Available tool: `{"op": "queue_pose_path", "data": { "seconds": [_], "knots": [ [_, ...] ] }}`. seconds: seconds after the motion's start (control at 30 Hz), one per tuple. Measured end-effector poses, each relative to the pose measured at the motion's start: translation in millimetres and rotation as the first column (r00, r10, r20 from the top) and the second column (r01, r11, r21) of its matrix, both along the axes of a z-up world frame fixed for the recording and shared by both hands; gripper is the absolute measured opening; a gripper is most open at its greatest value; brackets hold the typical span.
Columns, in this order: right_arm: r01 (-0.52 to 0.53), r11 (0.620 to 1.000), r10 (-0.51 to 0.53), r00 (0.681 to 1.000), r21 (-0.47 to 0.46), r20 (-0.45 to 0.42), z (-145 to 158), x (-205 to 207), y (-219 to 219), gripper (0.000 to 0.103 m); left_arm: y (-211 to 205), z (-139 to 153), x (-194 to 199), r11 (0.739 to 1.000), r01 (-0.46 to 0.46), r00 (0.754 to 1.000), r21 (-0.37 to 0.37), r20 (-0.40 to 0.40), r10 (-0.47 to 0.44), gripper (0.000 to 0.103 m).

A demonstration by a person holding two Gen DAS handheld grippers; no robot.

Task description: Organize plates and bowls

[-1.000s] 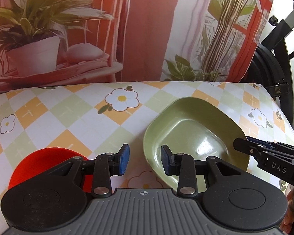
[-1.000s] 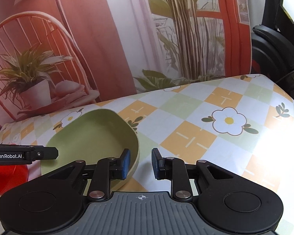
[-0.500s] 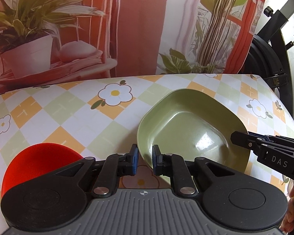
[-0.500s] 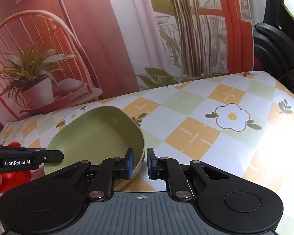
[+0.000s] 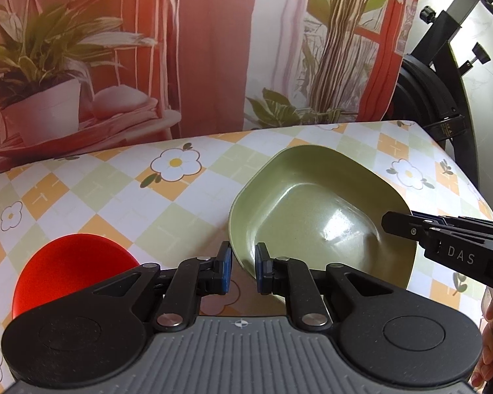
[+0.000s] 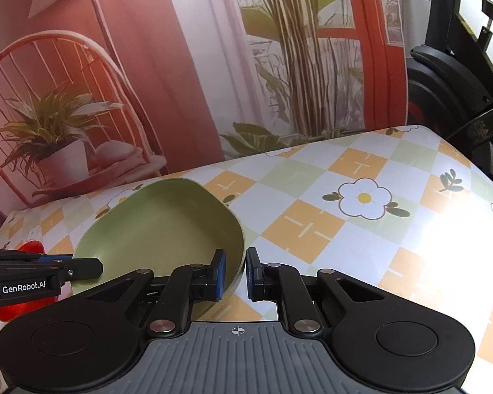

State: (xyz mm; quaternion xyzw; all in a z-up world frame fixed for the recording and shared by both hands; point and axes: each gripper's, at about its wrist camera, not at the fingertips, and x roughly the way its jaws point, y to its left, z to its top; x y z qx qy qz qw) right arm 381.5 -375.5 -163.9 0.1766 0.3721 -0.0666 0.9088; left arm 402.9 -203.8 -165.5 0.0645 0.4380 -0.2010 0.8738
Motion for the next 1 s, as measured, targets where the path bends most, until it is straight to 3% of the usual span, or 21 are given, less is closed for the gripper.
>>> {"op": "queue_pose_path", "data": {
  "seconds": [0.6,1.0],
  "knots": [
    [0.027,1.0,-0.026,0.998,-0.012,0.056,44,-56,23,0.012,17,41,-49,1.0,0.028,0.997,-0.003,0.076,-0.028,0.016],
    [0.058,0.998,-0.058,0.995,0.003,0.082,56,-97,48,0.012,47,52,-84,0.997,0.019,0.997,-0.068,0.072,-0.014,0.016]
  ]
}}
